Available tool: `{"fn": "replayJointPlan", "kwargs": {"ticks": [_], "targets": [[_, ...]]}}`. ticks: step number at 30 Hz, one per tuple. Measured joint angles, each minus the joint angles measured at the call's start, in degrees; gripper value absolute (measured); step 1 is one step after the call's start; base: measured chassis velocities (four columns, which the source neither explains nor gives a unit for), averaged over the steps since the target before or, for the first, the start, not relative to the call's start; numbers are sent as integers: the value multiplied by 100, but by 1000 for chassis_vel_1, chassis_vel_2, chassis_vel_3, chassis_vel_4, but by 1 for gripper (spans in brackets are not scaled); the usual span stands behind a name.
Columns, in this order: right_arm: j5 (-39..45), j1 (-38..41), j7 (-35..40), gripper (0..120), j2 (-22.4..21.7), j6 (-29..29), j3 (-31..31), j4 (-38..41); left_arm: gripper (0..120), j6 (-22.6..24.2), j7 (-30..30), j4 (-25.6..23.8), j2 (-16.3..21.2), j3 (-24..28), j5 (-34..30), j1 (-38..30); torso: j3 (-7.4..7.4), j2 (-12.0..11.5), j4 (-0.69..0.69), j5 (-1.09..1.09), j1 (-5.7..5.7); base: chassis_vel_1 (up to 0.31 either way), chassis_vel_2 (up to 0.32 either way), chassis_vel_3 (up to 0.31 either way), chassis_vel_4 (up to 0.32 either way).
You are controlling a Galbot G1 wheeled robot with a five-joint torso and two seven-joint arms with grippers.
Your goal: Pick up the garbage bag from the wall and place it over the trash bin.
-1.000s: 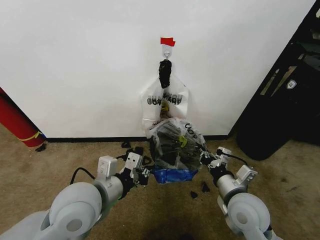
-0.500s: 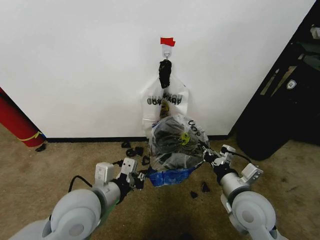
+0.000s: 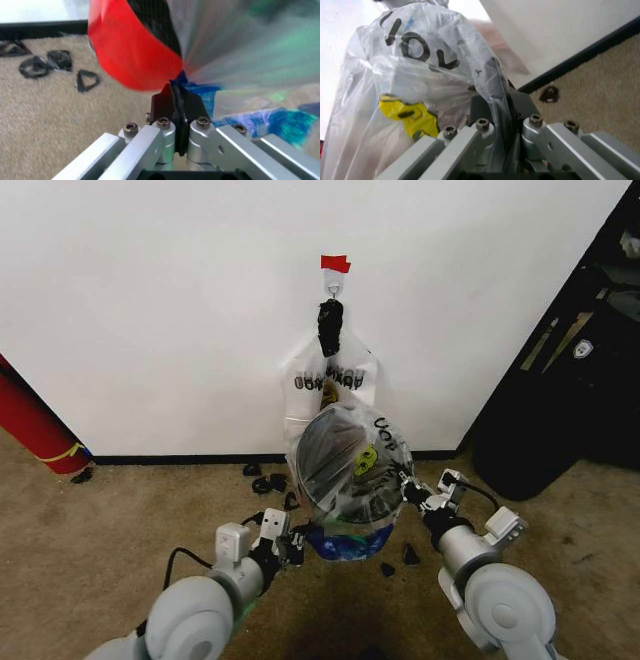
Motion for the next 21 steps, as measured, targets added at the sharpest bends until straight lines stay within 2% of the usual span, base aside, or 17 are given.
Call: {"fn": "replayJointPlan", "kwargs": {"ticks": [3, 7, 9, 10, 13, 15, 18, 20, 21], "targets": [[-60, -20, 2, 1, 21, -1, -16, -28, 0, -49, -8, 69, -56, 14, 36, -60, 0, 0, -1, 0, 0, 0, 0, 0, 0], [-134, 6, 12, 1, 15, 4, -14, -184, 1, -38, -5, -151, 89, -42, 29, -5, 0, 0, 0, 1, 0, 0, 0, 0, 0], [-149, 56, 16, 1, 13, 8, -16, -296, 11, 42, 22, -371, 232, -130, 17, 109, 0, 0, 0, 0, 0, 0, 0, 0, 0], [-149, 56, 16, 1, 13, 8, -16, -296, 11, 42, 22, -371, 232, -130, 17, 109, 0, 0, 0, 0, 0, 0, 0, 0, 0], [-154, 129, 21, 1, 8, 10, -21, -426, 22, 108, 60, -559, 377, -272, 39, 284, 0, 0, 1, 0, 0, 0, 0, 0, 0], [-161, 246, 23, 1, -12, 18, -10, -603, 40, 117, 122, -683, 588, -436, 298, 533, 0, 0, 0, 0, 0, 0, 0, 0, 0], [-165, 267, 22, 1, -14, 22, 1, -636, 45, 108, 110, -727, 632, -475, 320, 583, 0, 0, 1, 0, 0, 0, 0, 0, 0], [-176, 277, 13, 1, -5, 43, 30, -685, 58, 45, -59, -890, 697, -560, 287, 681, 0, 0, 0, 0, 0, 0, 0, 0, 0], [-176, 277, 13, 1, -5, 43, 30, -685, 58, 45, -59, -890, 697, -560, 287, 681, 0, 0, 0, 0, 0, 0, 0, 0, 0]]}}
